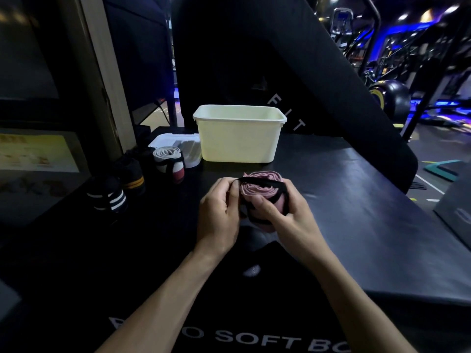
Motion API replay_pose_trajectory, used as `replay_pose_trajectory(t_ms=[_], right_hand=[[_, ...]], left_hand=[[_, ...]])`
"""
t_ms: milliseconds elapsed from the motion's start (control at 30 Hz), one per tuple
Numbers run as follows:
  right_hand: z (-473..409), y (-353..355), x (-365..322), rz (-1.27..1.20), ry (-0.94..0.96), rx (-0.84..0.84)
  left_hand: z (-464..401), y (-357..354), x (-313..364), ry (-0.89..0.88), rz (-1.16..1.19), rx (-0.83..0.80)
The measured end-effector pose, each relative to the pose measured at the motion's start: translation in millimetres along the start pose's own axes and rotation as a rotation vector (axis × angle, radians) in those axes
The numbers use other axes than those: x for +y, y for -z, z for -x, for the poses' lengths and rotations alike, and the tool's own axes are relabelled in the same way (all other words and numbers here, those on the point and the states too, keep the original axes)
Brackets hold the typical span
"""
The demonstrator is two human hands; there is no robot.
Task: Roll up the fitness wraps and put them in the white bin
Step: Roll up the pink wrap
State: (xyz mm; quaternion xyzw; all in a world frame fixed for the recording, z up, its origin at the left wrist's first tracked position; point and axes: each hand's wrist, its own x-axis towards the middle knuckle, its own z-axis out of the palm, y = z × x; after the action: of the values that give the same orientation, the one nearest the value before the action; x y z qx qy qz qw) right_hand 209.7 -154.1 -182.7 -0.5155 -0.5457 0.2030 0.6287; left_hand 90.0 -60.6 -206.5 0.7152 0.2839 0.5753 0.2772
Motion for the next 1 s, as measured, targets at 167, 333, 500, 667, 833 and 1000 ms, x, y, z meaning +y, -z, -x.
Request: replay_pose_trajectory(t_ms=[167,333,500,667,833,1000], right_hand=[[2,9,3,-0.13,-0.056,-0.024],[2,16,1,-0.137,-0.036,-0.144],[1,25,5,-0.054,-0.061,-0.219],[-4,16,14,-0.153,-0.19,0.028],[-7,14,6,-0.167,-0.226,0.007],[1,15,4,-0.049,-0.102,-0.024]], left_hand=[[-3,9,2,-0.046,0.016,-0.099],[-9,7,0,0.224,0.28,-0.257],[-9,9,-1,0.381,0.395,-0.395],[-5,5,-2,0.148,0.199,-0.2],[9,4,12,0.037,0.015,-0.086],[6,10,9,0.011,0.056,-0.134]])
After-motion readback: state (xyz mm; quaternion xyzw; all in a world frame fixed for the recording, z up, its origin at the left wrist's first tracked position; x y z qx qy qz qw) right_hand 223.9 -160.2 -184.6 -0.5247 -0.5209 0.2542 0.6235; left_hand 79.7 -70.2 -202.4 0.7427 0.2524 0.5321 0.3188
